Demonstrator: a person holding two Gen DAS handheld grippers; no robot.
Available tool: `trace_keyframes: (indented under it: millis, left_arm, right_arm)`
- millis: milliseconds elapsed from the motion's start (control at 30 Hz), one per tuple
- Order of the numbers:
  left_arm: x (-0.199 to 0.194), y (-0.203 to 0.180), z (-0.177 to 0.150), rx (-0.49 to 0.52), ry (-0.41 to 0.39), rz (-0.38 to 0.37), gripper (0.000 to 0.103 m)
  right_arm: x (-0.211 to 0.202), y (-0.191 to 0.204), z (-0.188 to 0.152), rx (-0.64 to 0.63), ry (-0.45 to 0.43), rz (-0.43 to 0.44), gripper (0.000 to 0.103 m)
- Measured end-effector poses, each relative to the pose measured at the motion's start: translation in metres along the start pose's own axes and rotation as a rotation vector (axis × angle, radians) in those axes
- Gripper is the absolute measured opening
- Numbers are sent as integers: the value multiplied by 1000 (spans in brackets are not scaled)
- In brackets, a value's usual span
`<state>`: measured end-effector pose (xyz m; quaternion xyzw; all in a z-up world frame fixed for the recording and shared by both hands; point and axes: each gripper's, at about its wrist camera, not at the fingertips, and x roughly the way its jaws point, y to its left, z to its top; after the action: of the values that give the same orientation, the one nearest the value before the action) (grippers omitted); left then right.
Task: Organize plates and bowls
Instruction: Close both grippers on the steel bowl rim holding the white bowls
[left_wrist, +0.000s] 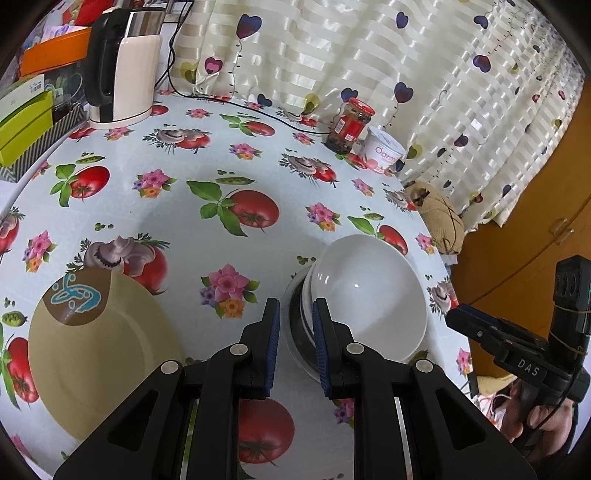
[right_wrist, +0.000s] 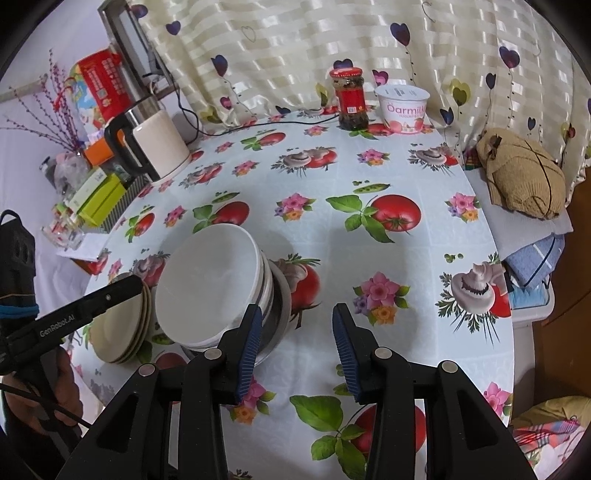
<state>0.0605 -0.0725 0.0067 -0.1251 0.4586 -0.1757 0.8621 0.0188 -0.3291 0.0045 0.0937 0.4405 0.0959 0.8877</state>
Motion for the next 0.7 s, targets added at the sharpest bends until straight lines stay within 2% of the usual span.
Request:
trace_keyframes:
  millis: [333,700]
  left_arm:
    - [6,6,-3,-22,32,-34,19]
    - [11,8,-4,-23,53,-36,19]
  right_arm:
    - [4,-3,-3,8,10,8,39]
    - [13,-6,-3,23,31,26,39]
